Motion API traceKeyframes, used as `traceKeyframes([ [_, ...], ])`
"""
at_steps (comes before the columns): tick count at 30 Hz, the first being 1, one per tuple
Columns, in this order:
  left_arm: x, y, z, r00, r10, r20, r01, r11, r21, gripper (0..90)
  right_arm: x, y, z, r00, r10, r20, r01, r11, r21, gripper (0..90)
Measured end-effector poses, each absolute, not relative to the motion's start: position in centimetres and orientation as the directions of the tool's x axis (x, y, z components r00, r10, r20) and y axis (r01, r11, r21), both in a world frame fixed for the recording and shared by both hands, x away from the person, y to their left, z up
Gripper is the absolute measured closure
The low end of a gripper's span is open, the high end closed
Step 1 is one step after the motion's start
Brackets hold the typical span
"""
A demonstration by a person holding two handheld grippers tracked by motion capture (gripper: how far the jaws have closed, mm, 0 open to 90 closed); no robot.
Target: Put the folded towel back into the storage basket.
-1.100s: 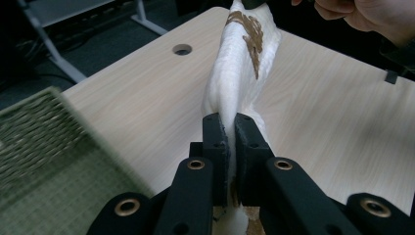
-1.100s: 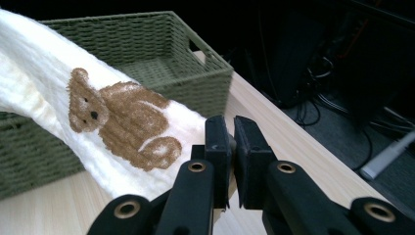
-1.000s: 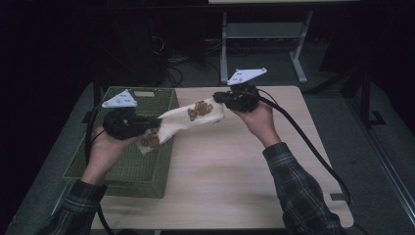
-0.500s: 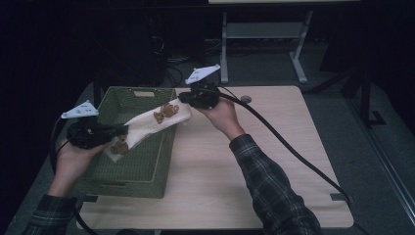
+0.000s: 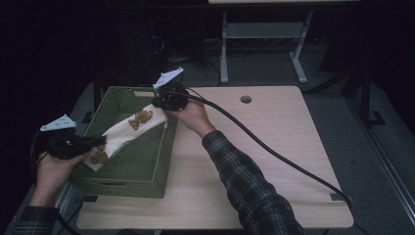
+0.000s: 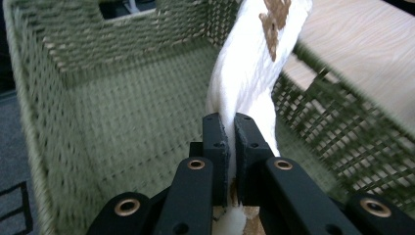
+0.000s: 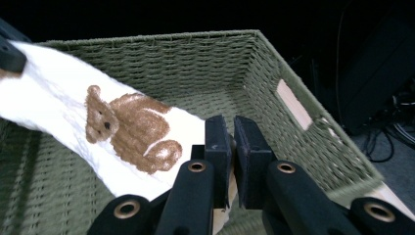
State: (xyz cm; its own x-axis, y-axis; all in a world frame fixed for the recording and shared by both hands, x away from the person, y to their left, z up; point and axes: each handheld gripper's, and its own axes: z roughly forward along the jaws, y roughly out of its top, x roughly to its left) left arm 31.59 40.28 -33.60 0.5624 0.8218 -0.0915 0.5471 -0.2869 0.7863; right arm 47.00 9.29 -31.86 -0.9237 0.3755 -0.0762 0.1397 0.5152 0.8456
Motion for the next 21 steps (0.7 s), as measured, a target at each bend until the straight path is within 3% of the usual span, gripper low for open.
traceKeyframes([
  [10,32.1,41.4,-36.1,0.557,0.821,-0.120,0.585,-0.286,0.759,84.6,48.2,11.9,-35.0,-0.927,0.369,-0.068,0.166,0.567,0.807,85.1],
  [18,32.3,41.2,-36.3,0.561,0.819,-0.121,0.598,-0.300,0.743,83.5,48.4,12.0,-35.5,-0.926,0.373,-0.062,0.179,0.577,0.797,85.1],
  [21,32.4,41.2,-36.3,0.534,0.838,-0.113,0.604,-0.285,0.745,71.1,48.4,12.0,-35.6,-0.925,0.374,-0.070,0.174,0.579,0.797,85.1],
])
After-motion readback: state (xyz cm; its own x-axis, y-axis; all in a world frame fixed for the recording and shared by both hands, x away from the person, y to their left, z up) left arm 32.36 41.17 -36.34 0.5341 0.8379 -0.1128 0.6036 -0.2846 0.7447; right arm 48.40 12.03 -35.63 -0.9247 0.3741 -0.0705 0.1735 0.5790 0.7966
